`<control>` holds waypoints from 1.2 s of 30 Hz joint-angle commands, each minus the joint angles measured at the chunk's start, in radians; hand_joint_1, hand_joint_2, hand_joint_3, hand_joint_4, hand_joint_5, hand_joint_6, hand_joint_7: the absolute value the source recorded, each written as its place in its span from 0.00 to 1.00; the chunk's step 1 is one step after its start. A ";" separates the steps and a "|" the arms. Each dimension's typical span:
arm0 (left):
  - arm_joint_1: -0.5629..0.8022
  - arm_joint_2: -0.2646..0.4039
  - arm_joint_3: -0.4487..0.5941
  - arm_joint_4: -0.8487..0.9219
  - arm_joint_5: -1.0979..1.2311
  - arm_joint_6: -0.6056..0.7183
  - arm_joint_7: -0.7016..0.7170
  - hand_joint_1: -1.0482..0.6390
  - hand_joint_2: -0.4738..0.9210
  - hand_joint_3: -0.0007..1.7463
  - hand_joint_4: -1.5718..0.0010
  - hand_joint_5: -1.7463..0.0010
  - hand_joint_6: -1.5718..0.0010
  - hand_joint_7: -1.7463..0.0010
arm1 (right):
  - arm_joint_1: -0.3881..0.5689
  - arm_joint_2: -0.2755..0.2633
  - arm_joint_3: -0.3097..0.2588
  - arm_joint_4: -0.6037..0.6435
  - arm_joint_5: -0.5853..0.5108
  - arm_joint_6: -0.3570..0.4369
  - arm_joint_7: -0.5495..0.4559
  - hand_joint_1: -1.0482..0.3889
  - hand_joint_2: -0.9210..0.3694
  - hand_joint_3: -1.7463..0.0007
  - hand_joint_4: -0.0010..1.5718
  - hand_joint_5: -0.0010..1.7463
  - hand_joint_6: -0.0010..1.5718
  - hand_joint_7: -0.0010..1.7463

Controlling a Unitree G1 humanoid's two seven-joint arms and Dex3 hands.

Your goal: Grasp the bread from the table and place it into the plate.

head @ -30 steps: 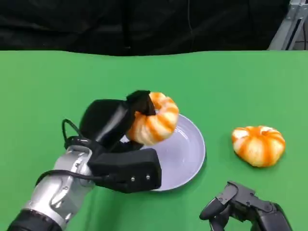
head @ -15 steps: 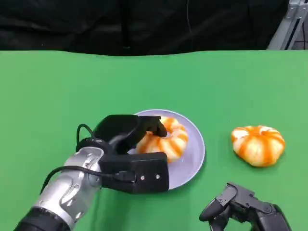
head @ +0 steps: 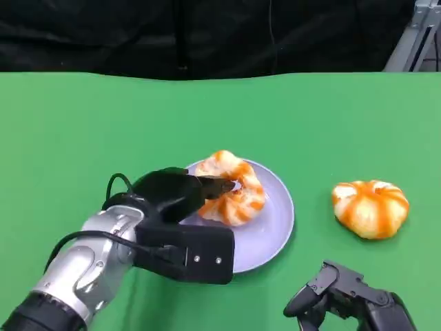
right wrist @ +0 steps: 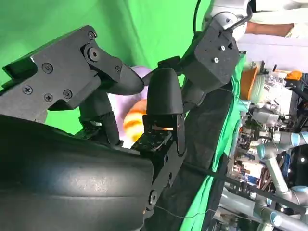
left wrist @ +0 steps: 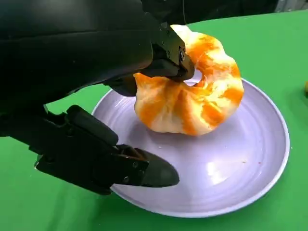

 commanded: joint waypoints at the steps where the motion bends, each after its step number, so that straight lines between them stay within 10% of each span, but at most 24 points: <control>1: -0.003 0.022 0.009 -0.022 -0.010 -0.015 -0.003 0.23 1.00 0.20 1.00 0.66 0.77 0.95 | 0.007 -0.006 -0.007 -0.010 0.007 0.002 -0.004 0.63 0.32 0.37 0.43 0.92 0.45 0.73; 12: 0.013 0.023 0.031 -0.010 -0.025 -0.051 0.055 0.25 1.00 0.19 0.93 0.62 0.49 0.80 | 0.009 -0.006 -0.007 -0.017 0.009 0.011 -0.002 0.63 0.31 0.38 0.42 0.92 0.46 0.72; 16: 0.024 0.023 0.044 -0.014 -0.030 -0.062 0.086 0.24 1.00 0.19 0.87 0.69 0.54 0.57 | 0.008 -0.007 -0.006 -0.016 0.007 0.010 -0.003 0.64 0.31 0.38 0.43 0.93 0.45 0.72; 25: 0.047 0.033 0.085 -0.052 -0.070 -0.101 0.105 0.24 1.00 0.21 0.92 0.68 0.72 0.43 | 0.006 -0.007 -0.007 -0.008 0.009 0.001 -0.005 0.64 0.30 0.39 0.43 0.92 0.45 0.72; 36: 0.123 0.077 0.188 -0.109 -0.143 -0.299 0.213 0.33 1.00 0.12 0.81 0.33 0.82 0.44 | 0.005 -0.004 -0.009 -0.006 0.011 0.001 -0.007 0.63 0.29 0.40 0.43 0.92 0.45 0.71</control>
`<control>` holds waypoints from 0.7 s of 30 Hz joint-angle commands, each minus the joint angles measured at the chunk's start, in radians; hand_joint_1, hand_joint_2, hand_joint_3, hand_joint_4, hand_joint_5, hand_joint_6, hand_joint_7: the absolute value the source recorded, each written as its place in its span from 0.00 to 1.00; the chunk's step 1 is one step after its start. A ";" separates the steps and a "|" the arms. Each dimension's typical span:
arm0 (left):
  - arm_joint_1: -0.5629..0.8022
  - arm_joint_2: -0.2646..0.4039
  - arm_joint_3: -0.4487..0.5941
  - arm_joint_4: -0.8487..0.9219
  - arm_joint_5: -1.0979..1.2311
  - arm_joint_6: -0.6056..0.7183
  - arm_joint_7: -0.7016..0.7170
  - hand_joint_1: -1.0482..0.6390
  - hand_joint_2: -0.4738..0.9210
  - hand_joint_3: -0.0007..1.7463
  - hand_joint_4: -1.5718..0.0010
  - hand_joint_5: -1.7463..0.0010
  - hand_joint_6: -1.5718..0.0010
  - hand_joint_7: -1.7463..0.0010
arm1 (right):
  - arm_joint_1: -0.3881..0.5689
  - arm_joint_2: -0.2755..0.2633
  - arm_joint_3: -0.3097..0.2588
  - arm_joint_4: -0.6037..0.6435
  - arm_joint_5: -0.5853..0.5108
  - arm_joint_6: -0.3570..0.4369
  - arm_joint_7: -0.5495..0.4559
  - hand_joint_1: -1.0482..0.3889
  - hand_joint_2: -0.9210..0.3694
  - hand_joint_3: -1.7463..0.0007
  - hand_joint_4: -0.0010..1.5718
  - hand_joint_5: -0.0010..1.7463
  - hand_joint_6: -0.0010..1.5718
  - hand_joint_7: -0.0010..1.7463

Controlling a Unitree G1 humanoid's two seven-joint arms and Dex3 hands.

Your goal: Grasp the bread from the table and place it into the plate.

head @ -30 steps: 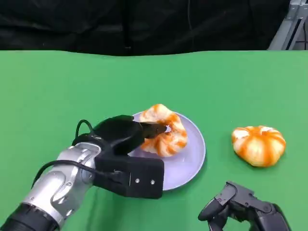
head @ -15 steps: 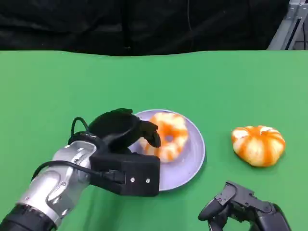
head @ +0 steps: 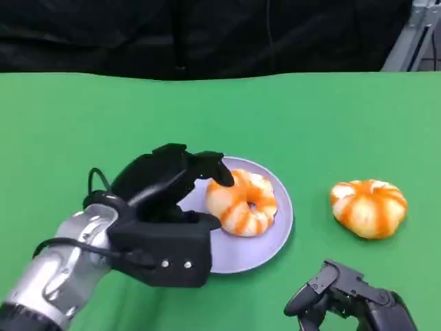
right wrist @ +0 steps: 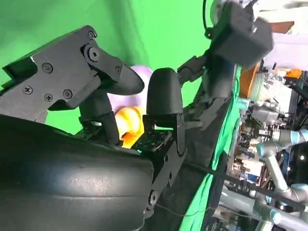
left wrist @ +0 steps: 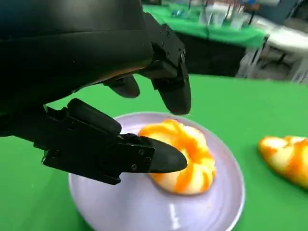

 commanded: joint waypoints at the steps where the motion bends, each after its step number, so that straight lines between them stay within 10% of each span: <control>1: 0.064 0.037 0.074 -0.051 -0.065 -0.084 0.057 0.34 1.00 0.11 0.80 0.32 0.82 0.44 | 0.004 -0.003 -0.008 -0.001 0.007 -0.002 -0.006 0.63 0.29 0.40 0.43 0.92 0.45 0.71; 6: 0.201 0.037 0.181 -0.175 -0.253 -0.100 0.008 0.50 0.98 0.13 0.57 0.25 0.58 0.46 | 0.011 -0.002 -0.004 -0.012 0.011 0.009 -0.004 0.64 0.29 0.40 0.43 0.92 0.45 0.72; 9: 0.267 0.015 0.225 -0.243 -0.378 -0.084 -0.029 0.62 0.68 0.66 0.49 0.19 0.50 0.36 | 0.013 -0.002 -0.003 -0.014 0.004 0.008 -0.007 0.64 0.29 0.40 0.43 0.92 0.45 0.72; 12: 0.356 0.012 0.263 -0.335 -0.467 -0.065 -0.057 0.63 0.56 0.88 0.43 0.08 0.47 0.18 | 0.015 -0.005 -0.003 -0.017 -0.001 0.003 -0.008 0.64 0.29 0.40 0.43 0.92 0.45 0.72; 21: 0.603 -0.052 0.361 -0.490 -0.645 -0.018 -0.076 0.63 0.54 0.90 0.44 0.00 0.47 0.09 | 0.023 -0.011 -0.004 -0.043 0.015 0.028 0.004 0.66 0.28 0.40 0.42 0.92 0.44 0.73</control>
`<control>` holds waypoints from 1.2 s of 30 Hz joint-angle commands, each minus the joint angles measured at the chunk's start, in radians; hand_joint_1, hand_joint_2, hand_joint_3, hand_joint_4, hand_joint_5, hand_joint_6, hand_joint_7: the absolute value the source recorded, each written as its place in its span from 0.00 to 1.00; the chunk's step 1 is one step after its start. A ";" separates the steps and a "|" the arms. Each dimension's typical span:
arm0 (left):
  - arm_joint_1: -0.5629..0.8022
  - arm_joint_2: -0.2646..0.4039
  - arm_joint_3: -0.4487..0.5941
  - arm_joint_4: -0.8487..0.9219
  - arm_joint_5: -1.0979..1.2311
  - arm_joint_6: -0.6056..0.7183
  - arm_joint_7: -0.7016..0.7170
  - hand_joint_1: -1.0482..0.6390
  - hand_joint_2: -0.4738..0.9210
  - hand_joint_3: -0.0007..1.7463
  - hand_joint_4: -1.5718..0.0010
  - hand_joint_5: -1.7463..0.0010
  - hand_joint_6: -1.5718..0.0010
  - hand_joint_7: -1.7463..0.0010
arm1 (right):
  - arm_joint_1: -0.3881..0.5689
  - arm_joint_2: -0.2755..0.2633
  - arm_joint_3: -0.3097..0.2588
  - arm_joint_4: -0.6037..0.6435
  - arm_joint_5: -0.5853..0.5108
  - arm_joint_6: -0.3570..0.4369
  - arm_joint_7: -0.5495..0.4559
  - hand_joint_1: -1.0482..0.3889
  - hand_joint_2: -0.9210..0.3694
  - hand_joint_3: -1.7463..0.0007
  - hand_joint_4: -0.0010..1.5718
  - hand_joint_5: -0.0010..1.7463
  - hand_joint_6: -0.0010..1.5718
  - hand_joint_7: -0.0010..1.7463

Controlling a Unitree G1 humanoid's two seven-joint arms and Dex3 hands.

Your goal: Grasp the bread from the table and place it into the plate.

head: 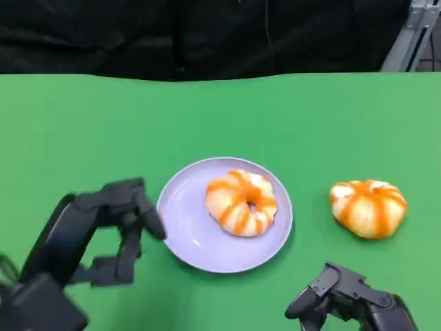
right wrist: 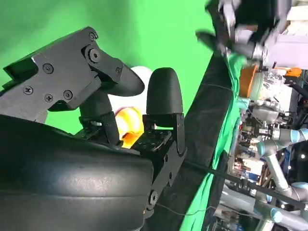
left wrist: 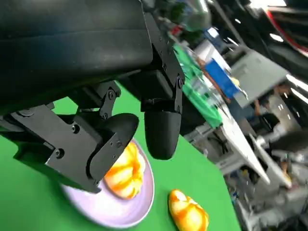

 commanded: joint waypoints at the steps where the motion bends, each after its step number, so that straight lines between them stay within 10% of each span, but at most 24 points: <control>1: 0.059 -0.029 0.032 -0.025 -0.078 0.023 -0.019 0.63 0.55 0.90 0.44 0.00 0.47 0.08 | 0.004 -0.009 -0.011 -0.020 0.014 0.011 0.003 0.66 0.28 0.40 0.42 0.92 0.44 0.73; 36: 0.122 -0.138 0.022 0.121 -0.100 -0.142 -0.075 0.61 0.52 0.92 0.43 0.00 0.46 0.09 | 0.013 -0.032 -0.052 -0.039 0.025 0.018 0.019 0.69 0.30 0.39 0.43 0.90 0.44 0.75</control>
